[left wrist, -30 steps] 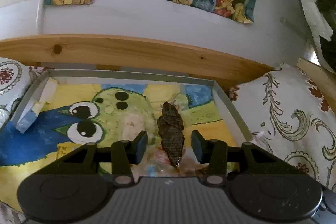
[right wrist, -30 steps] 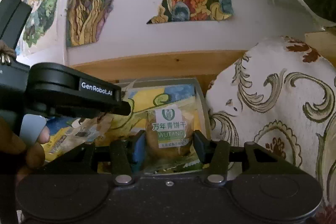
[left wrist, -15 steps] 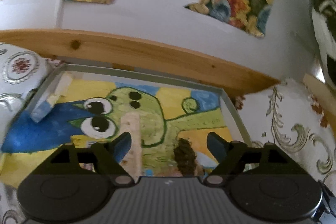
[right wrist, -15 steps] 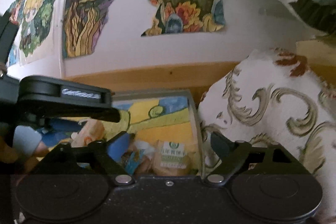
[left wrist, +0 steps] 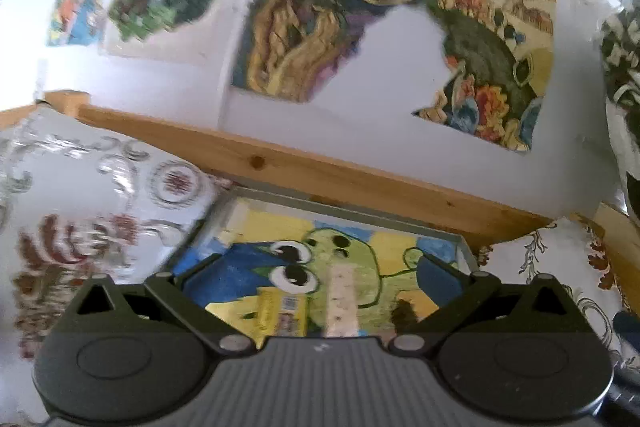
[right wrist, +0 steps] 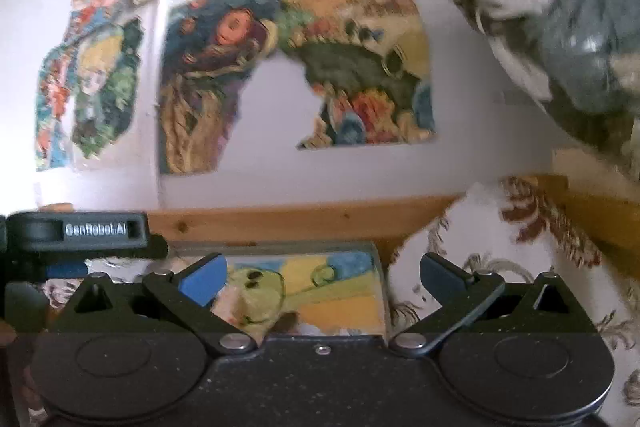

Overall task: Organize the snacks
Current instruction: 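Withdraw both open tools from the tray back over the remaining snacks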

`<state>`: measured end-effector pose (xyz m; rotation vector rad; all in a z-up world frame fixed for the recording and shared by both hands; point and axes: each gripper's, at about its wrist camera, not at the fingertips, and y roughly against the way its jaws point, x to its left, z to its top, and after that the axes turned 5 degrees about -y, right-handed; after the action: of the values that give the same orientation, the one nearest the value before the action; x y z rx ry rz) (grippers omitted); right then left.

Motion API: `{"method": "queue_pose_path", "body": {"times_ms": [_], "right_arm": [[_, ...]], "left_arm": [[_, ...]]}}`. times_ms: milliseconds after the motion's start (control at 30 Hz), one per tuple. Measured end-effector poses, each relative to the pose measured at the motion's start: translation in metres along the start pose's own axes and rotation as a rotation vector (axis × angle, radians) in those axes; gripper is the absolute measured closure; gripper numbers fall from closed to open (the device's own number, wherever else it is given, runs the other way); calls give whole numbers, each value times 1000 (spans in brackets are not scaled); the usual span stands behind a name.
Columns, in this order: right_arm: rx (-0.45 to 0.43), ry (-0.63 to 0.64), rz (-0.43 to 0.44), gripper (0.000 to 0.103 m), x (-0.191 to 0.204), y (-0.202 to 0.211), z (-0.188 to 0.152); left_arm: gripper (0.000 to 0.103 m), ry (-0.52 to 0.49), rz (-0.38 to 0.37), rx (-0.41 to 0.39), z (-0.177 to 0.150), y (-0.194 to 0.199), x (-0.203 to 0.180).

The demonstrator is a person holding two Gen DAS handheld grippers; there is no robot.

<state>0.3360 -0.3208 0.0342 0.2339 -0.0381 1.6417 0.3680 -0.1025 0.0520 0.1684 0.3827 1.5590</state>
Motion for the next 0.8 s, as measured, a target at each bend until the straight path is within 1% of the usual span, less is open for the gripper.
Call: {"method": "queue_pose_path", "body": {"times_ms": [167,333,567,700,800], "right_arm": [[-24,22,40,1,17,32,10],[-25,25,61,1,27,60,11],[-39,33,43,1,38,98,3],[-48,32,34,1,42,116,-5],[-19,26,45,1,46,124,-11]], "left_arm": [[0,3,38,-22,-4,43,20],[0,0,80,-24,-11,79,40],[0,-9,122,-17,-24,124,68],[0,-17,114,-19,-35,147,81],[0,-22,105,-20,-43,161,87]]}}
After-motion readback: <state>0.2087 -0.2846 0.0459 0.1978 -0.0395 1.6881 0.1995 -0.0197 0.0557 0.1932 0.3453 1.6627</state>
